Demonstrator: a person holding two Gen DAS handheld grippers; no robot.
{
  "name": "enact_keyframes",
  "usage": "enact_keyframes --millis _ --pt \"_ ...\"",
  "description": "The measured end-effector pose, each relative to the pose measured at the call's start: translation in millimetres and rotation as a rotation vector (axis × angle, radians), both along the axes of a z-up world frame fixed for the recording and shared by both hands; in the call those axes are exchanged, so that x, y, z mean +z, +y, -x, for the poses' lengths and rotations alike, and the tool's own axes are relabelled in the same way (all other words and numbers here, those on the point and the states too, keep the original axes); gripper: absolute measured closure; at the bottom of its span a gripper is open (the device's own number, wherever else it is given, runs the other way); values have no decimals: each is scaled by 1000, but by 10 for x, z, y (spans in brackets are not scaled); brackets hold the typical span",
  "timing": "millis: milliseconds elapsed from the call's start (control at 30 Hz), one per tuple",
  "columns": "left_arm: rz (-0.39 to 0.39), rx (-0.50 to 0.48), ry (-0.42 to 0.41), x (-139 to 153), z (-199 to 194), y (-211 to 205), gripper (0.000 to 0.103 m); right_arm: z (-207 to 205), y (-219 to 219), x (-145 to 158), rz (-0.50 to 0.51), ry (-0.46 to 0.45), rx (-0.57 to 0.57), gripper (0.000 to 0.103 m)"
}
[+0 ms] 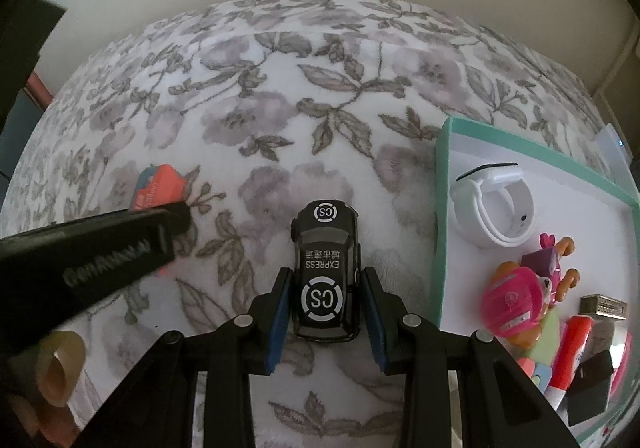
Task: Organize rigid objects
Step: 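Close the right gripper on the black toy car while the left gripper grasps the orange case, then carry the toy car into the tray with the right gripper while the left gripper brings the orange case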
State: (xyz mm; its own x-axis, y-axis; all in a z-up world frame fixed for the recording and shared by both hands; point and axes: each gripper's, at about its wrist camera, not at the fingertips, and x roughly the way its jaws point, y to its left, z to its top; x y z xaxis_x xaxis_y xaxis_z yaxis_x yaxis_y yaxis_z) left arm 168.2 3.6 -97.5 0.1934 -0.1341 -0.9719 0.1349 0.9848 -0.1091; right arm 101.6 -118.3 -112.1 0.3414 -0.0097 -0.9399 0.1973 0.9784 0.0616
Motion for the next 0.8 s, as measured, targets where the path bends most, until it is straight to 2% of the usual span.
enact_keyframes --millis 133,267,533,800 --pt "21 15 -16 74 -39 121 58 7 -10 9 -12 0 -4 67" --pt "70 26 -61 303 -58 202 58 31 -32 81 -20 -13 -22 67" --pt "117 50 -204 835 -30 231 58 101 -127 603 -20 -144 -61 67" --pt "124 40 -287 1149 90 177 58 261 -331 881 -10 -167 -152 67"
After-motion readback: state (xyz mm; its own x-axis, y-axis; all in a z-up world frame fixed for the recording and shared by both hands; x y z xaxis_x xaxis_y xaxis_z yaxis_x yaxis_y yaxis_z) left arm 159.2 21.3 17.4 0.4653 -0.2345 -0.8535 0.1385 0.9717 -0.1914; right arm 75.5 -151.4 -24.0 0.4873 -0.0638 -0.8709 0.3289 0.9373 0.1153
